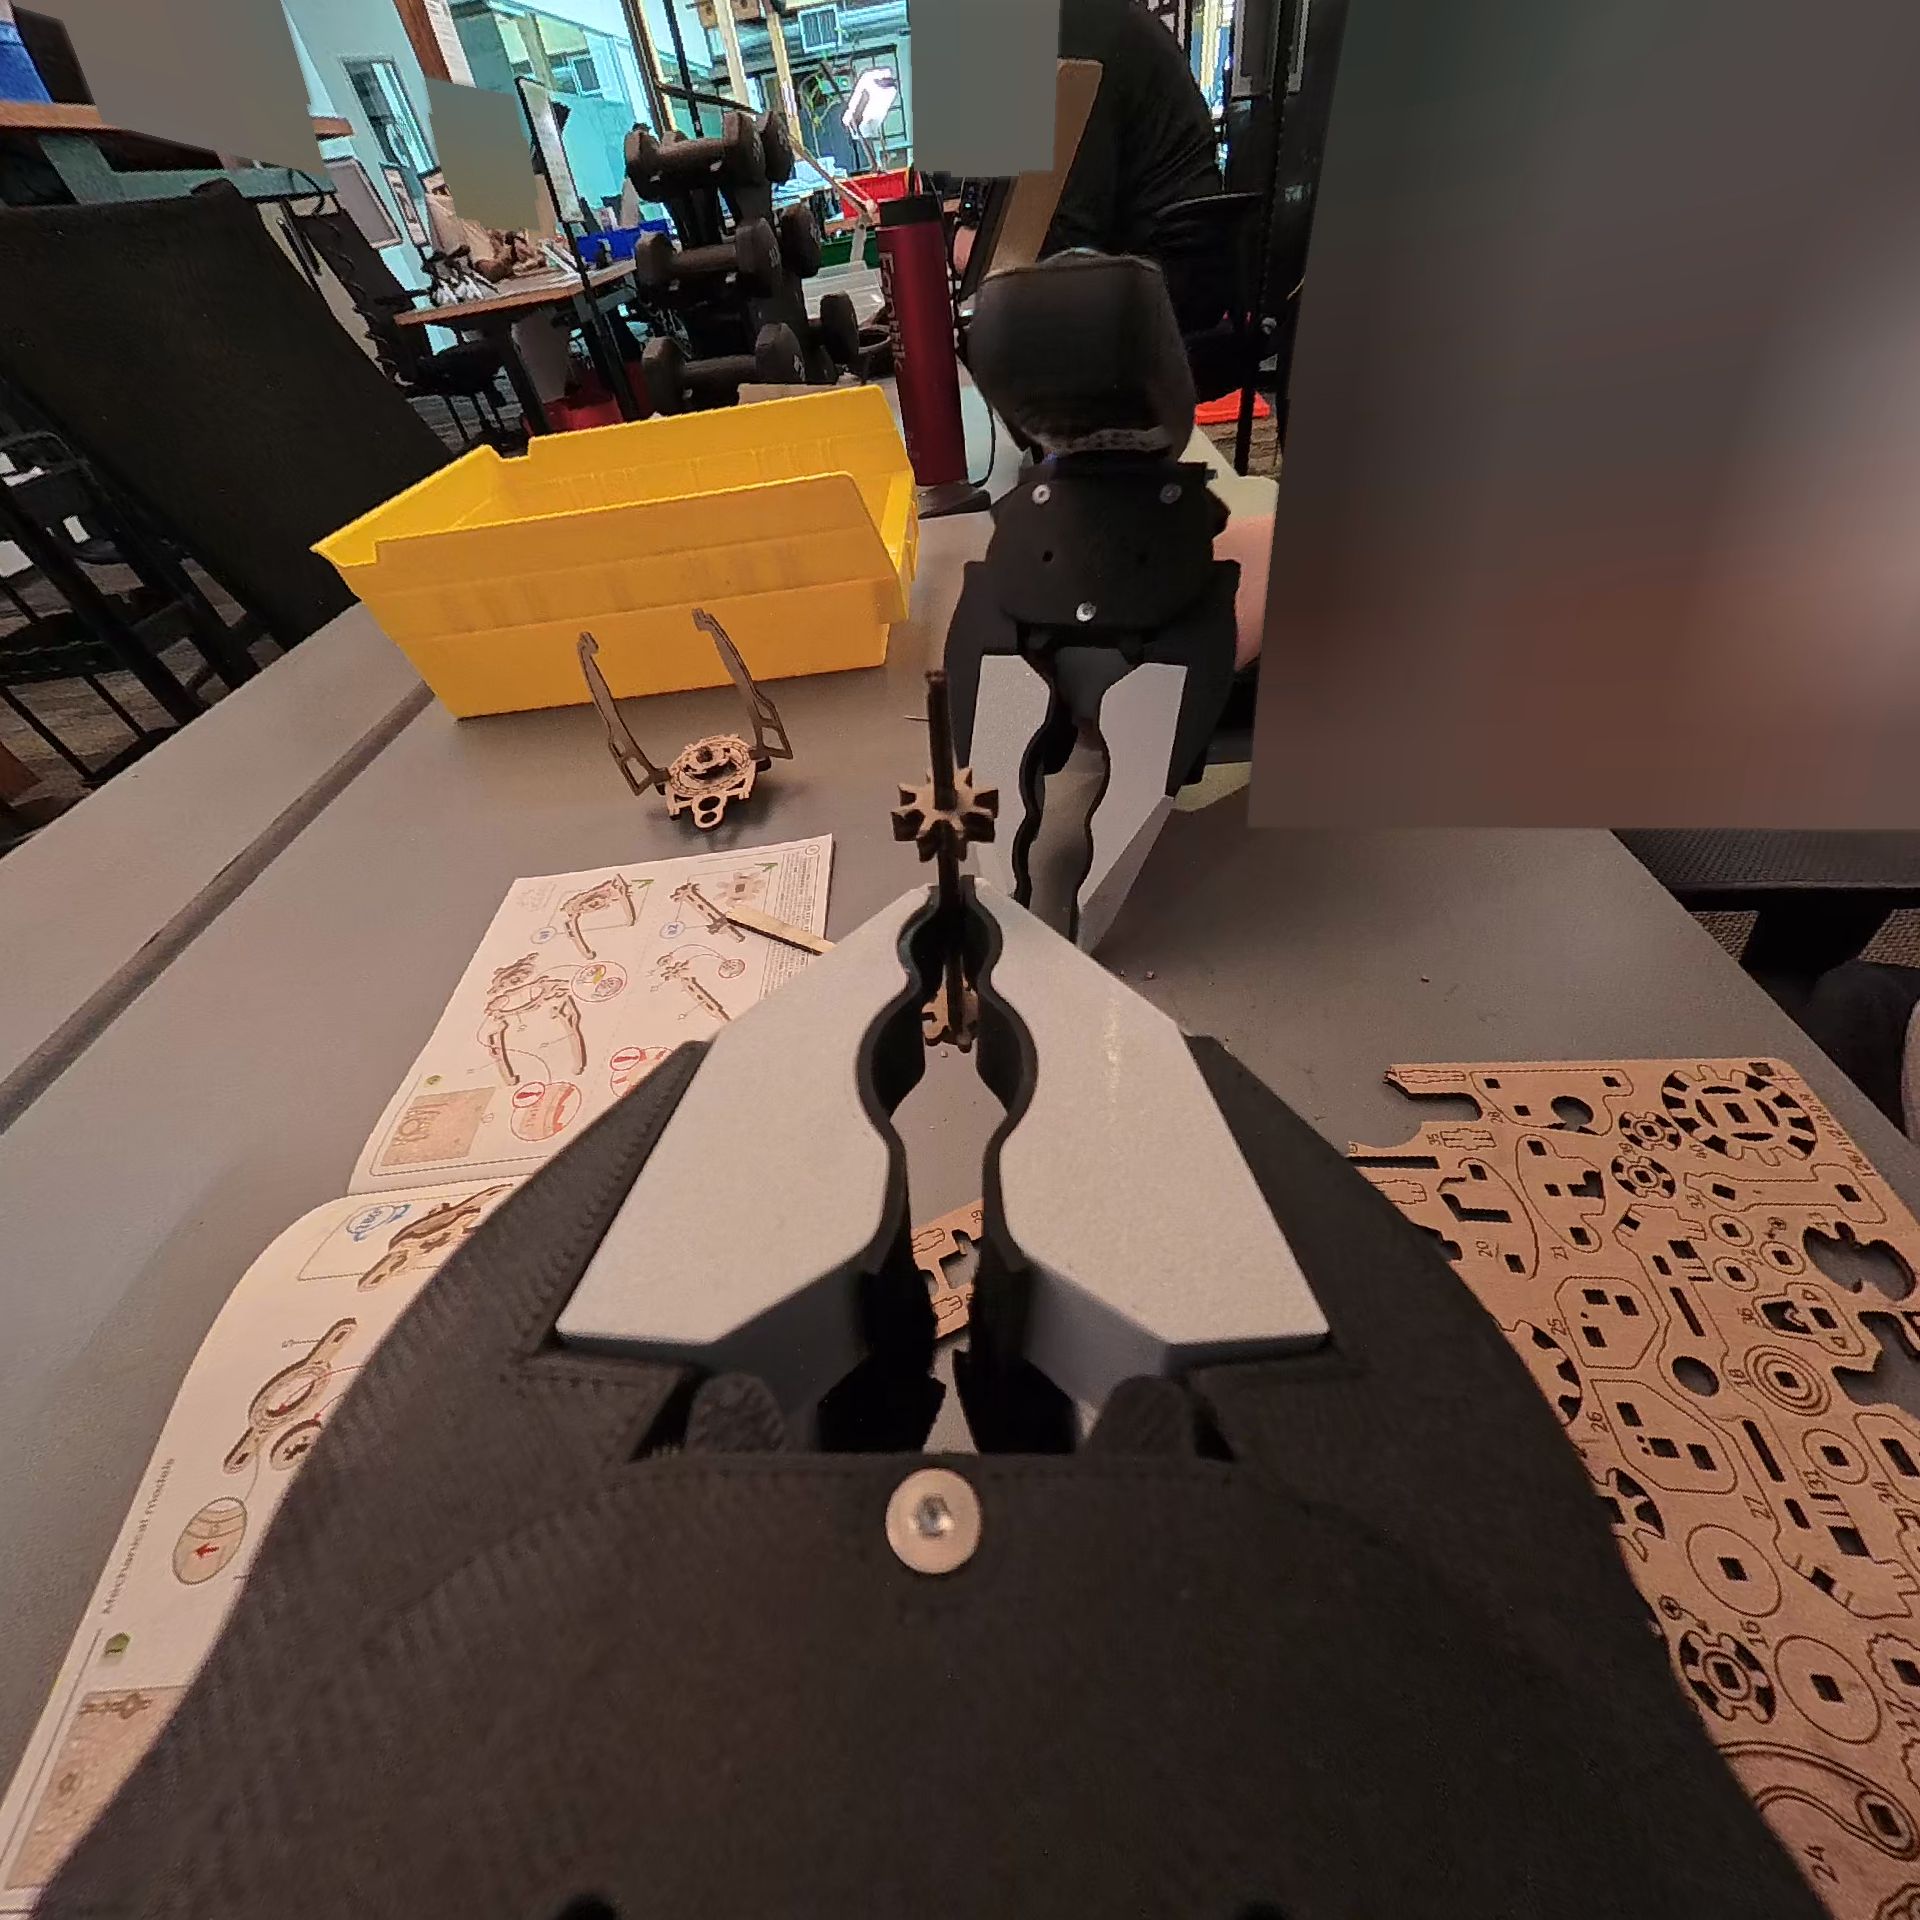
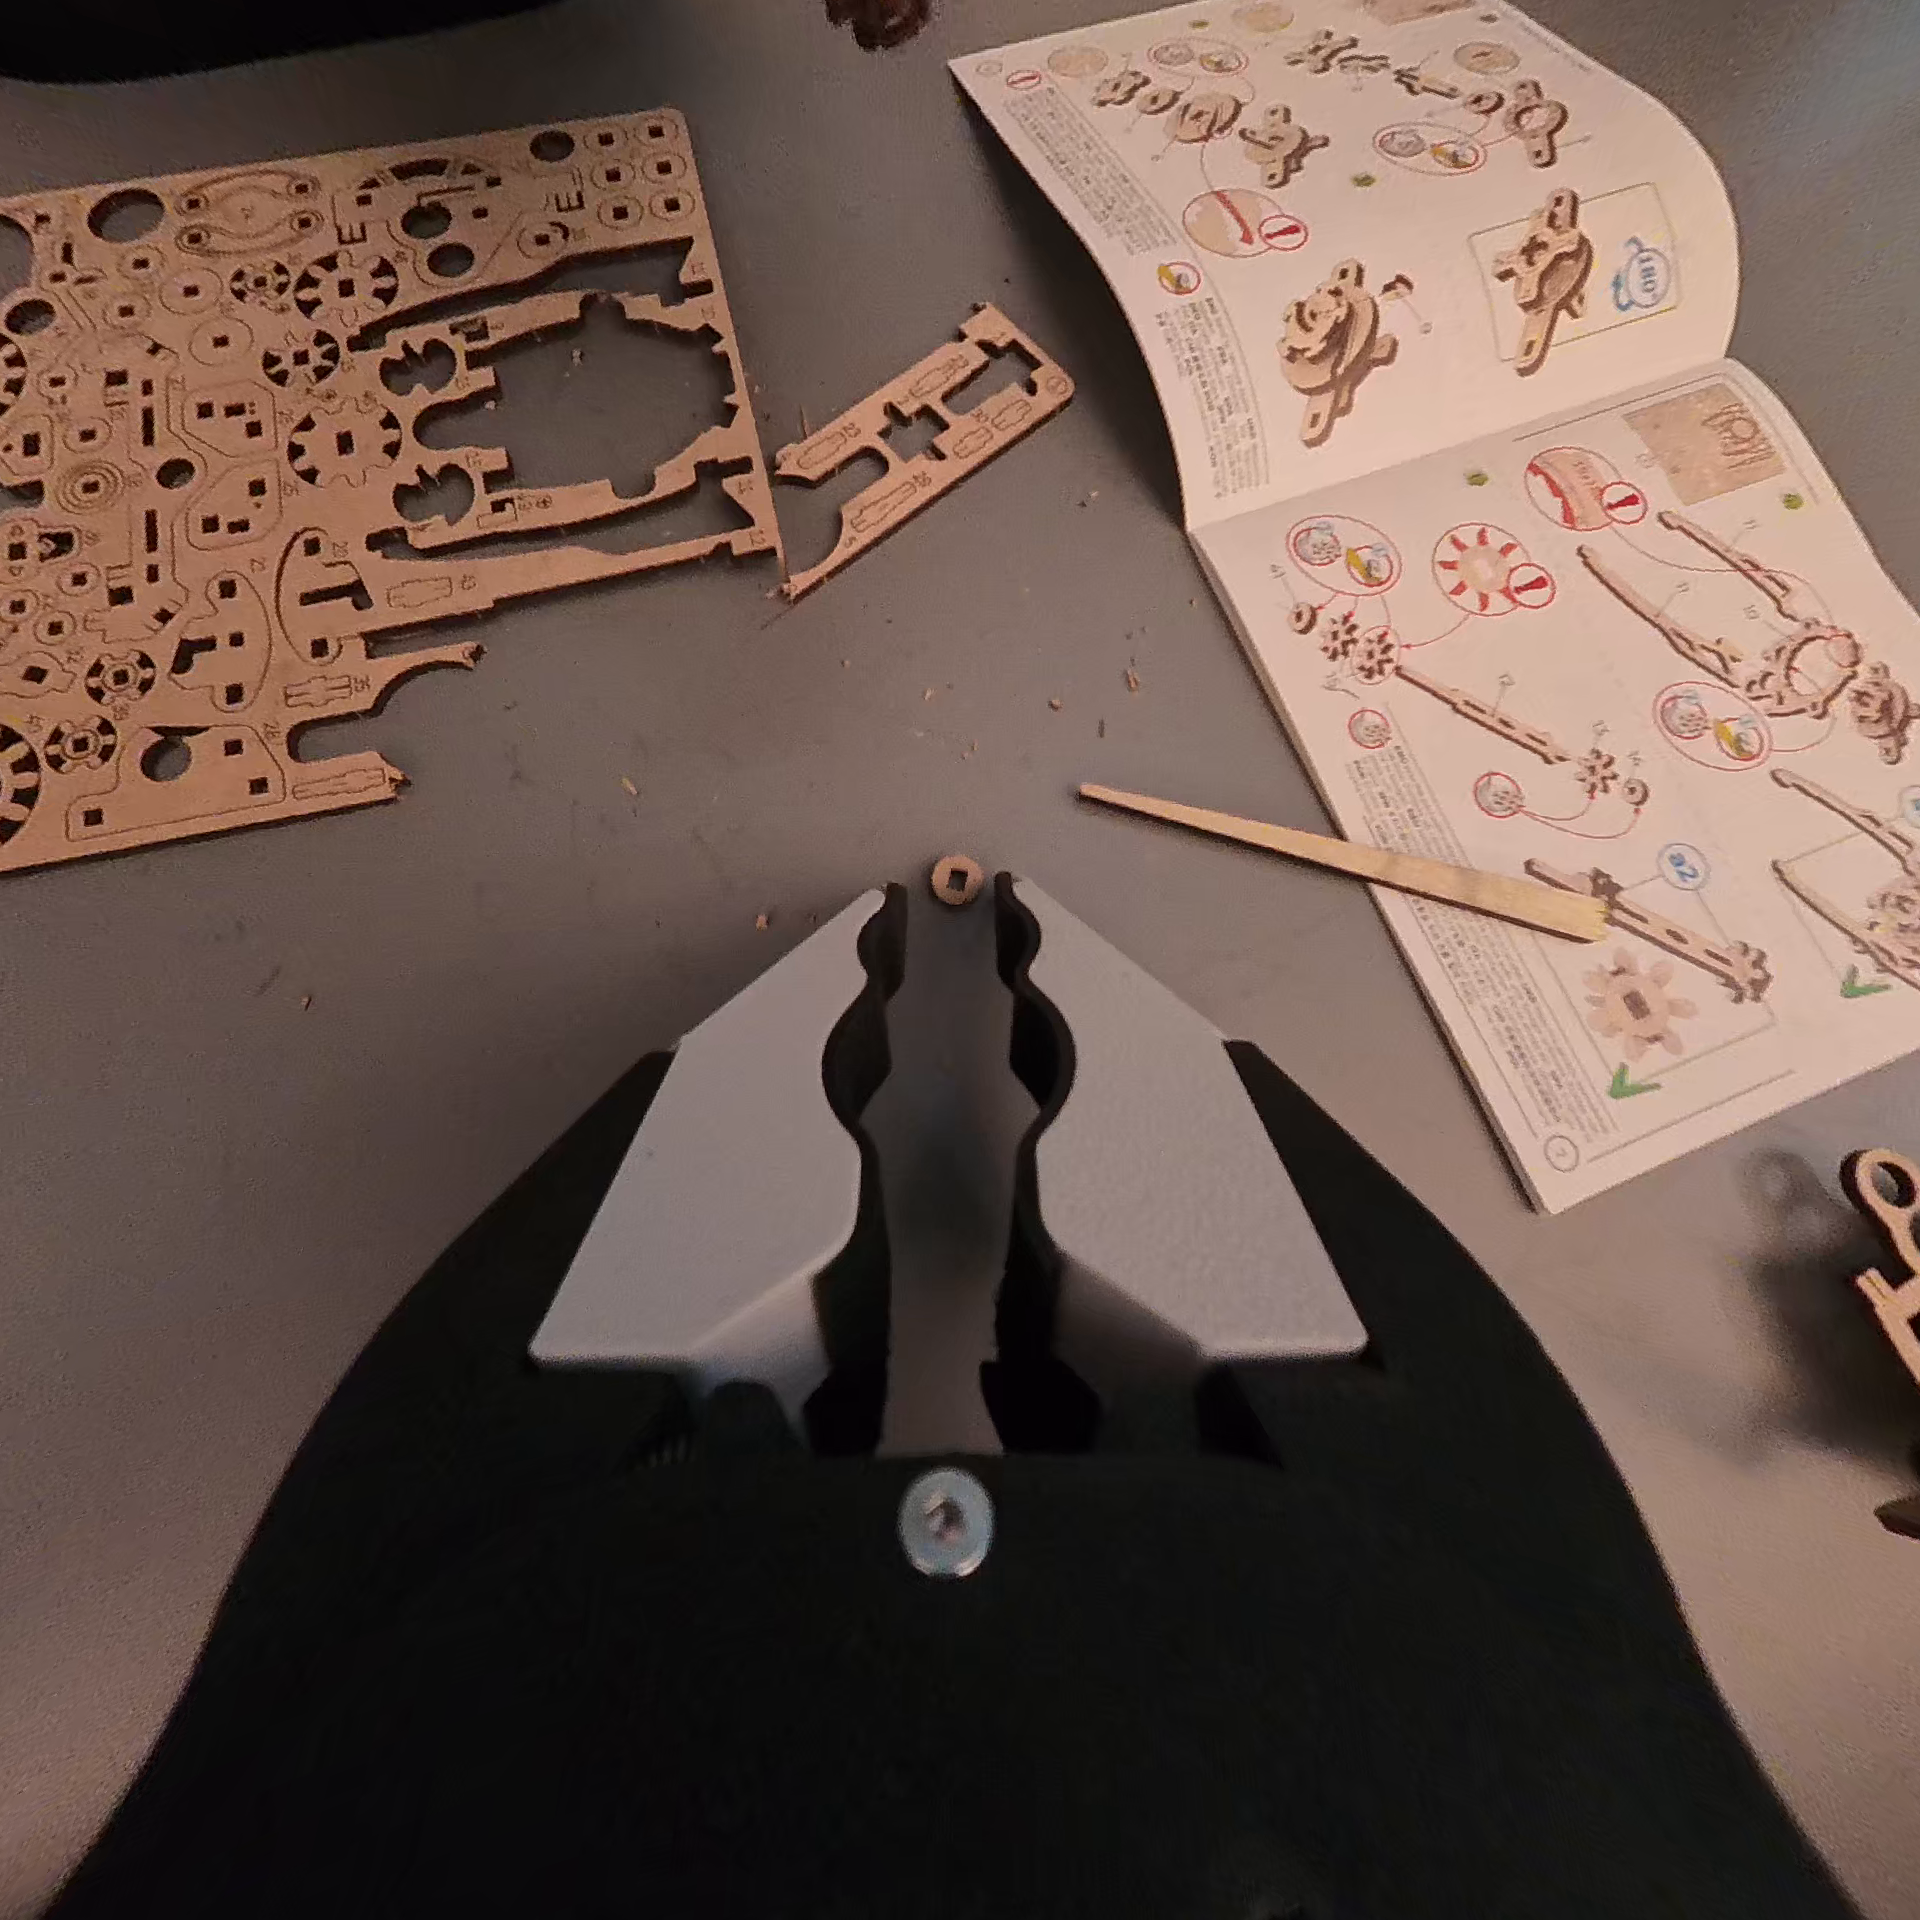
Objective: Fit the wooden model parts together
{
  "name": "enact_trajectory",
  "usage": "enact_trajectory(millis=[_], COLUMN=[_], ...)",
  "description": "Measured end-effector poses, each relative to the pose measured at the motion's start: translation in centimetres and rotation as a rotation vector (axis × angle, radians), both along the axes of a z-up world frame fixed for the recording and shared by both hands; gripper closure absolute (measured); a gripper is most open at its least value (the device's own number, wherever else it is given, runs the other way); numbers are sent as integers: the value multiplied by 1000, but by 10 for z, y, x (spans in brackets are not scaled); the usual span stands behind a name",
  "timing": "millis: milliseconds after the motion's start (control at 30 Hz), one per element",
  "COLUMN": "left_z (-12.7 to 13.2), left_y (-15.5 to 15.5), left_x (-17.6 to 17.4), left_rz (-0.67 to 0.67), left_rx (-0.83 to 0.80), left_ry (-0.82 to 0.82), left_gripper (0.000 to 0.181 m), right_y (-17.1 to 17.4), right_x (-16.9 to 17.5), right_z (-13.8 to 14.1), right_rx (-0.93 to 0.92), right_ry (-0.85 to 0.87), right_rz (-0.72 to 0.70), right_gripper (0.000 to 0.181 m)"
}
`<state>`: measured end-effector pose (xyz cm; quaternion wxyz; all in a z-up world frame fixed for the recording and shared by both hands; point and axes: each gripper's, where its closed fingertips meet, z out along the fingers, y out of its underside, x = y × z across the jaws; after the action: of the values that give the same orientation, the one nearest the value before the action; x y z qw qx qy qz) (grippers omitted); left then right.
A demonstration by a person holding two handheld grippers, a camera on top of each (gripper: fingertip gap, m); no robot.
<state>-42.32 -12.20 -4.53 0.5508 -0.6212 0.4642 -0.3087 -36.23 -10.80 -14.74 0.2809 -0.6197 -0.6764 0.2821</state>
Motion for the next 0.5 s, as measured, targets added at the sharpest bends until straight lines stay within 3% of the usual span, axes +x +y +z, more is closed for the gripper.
enact_trajectory(millis=[200,367,500], left_z=[1,0,-4], left_y=[0,0,0], left_x=[0,0,1], left_rz=[2,8,21], left_rx=[4,14,63], left_ry=[2,12,64], left_gripper=[181,181,181], right_y=[2,-2,-9], right_x=[-2,-3,-10], right_z=[-1,-1,15], right_rx=[-59,-43,301], right_ry=[3,5,56], right_rz=[11,51,147], right_gripper=[163,172,173])
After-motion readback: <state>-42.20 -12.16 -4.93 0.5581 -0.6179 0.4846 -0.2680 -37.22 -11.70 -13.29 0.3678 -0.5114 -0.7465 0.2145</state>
